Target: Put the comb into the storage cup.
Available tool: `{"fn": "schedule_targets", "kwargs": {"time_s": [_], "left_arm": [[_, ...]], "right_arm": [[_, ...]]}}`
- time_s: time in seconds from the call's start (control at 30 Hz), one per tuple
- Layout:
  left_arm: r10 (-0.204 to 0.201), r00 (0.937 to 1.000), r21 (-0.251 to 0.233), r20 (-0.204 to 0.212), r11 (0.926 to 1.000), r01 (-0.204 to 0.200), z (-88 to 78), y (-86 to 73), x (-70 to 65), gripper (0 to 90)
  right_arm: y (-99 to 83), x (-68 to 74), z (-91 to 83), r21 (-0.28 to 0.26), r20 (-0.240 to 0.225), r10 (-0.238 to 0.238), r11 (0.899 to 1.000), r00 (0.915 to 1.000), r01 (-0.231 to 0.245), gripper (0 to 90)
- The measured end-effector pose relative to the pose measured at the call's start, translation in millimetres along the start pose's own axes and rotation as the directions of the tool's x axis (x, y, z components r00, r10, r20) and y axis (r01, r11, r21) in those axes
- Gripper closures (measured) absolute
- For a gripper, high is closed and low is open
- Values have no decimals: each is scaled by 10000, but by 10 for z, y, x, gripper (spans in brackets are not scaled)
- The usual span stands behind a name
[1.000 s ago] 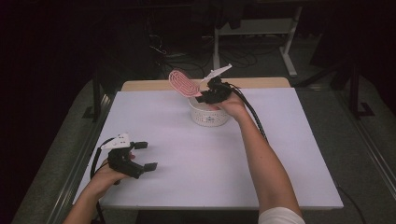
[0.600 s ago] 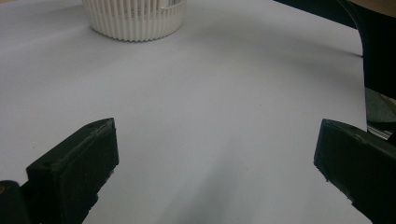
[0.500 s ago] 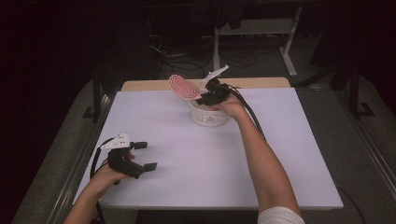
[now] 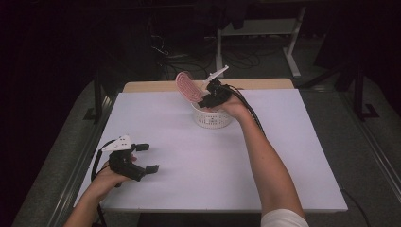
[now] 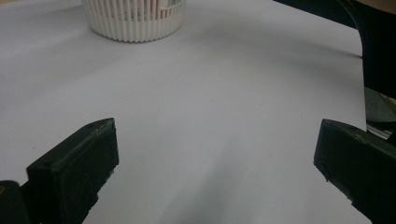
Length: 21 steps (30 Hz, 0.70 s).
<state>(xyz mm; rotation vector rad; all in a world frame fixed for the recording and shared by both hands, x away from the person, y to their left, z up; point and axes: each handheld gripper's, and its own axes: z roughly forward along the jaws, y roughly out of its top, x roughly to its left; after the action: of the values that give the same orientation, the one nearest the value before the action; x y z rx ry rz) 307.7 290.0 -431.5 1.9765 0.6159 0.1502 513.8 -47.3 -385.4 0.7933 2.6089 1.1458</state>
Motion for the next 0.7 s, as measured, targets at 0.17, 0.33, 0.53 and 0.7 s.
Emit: {"fn": "schedule_targets", "kwargs": {"time_s": [0.17, 0.33, 0.53, 0.7], "left_arm": [[-14, 10000, -1, -5, 10000, 14, 1, -1, 2, 0], [3, 10000, -1, -20, 10000, -3, -3, -2, 7, 0], [-4, 10000, 35, -45, 10000, 4, 0, -3, 6, 0], [-18, 10000, 59, -73, 10000, 19, 3, 0, -2, 0]], "right_arm": [[5, 7, -45, 68, 178, -33, 10000, 9998, 32, 478], [-11, -4, -113, 158, 373, 43, 9999, 9993, -49, 379], [-19, -43, -265, -269, 266, 491, 9985, 9984, -484, 304], [-20, -46, -411, -491, 173, 693, 9965, 9974, -684, 276]]}}
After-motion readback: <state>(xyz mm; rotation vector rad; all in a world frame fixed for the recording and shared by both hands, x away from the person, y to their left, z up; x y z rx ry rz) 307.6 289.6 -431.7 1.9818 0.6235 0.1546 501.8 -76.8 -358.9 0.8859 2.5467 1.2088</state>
